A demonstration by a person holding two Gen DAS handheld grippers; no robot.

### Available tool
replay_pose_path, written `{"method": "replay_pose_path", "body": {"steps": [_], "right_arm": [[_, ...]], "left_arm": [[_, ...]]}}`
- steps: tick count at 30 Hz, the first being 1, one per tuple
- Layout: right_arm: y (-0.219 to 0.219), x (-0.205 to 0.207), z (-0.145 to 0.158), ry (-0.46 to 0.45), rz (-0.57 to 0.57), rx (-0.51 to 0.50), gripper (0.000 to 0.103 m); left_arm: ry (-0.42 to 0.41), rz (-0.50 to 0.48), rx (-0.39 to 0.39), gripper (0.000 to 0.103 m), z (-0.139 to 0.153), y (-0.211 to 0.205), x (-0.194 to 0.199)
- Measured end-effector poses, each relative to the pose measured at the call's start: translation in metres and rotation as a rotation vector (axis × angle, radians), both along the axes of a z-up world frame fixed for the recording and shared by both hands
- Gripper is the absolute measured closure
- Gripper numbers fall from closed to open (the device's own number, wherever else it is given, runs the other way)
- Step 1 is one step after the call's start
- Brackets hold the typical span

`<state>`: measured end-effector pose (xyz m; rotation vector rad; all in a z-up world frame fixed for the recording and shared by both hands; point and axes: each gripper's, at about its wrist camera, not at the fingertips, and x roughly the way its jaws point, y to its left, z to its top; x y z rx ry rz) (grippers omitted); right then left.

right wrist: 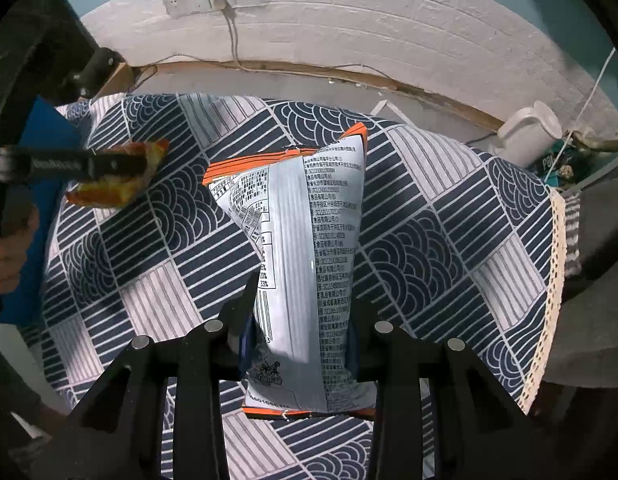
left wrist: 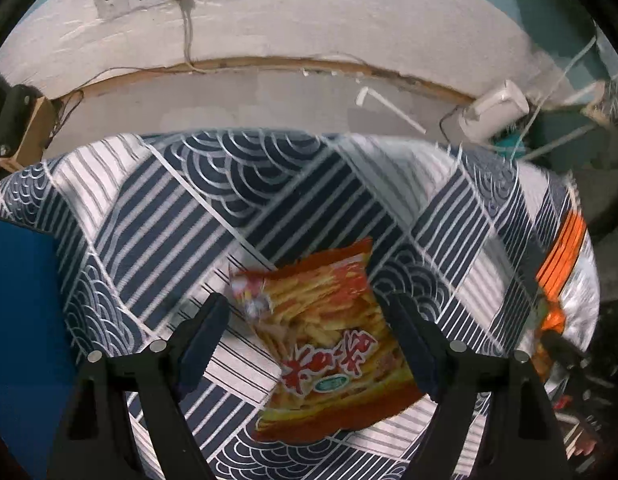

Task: Organize snacks
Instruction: 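Grasp the orange-red chip bag with the left tool while the right tool grasps the white-orange bag, then carry the orange-red bag and white-orange bag over the cardboard box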

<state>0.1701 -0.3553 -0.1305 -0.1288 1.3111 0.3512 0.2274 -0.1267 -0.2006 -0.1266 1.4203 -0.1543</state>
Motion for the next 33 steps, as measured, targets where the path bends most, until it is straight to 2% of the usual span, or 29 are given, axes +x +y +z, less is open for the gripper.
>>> {"method": "replay_pose_path", "body": {"steps": [3,6,7,8,18,25,33], "right_arm": [[0.002,0.0,-0.001,-0.002,0.008,-0.001,0.069],[0.004,-0.002,-0.003,0.0,0.013,0.004,0.069],[0.005,-0.002,-0.003,0.0,0.017,0.002,0.069],[0.006,-0.003,-0.003,0.001,0.021,-0.002,0.069],[0.016,-0.016,0.012,-0.022,0.03,0.0,0.069],[0.022,-0.026,0.027,-0.037,0.023,0.011,0.07],[0.034,-0.038,0.058,-0.088,0.028,0.03,0.069]], "left_arm": [[-0.016,-0.035,0.044,0.022,-0.001,-0.005,-0.007],[-0.028,-0.095,0.049,0.039,0.0,-0.009,-0.014],[-0.032,-0.11,0.043,0.052,0.0,-0.009,-0.017],[-0.033,-0.114,0.055,0.055,0.001,-0.009,-0.018],[-0.097,-0.175,0.114,0.058,0.023,-0.003,-0.046],[-0.181,-0.211,0.162,0.058,0.058,0.005,-0.072],[-0.287,-0.222,0.177,0.058,0.106,0.016,-0.095]]}}
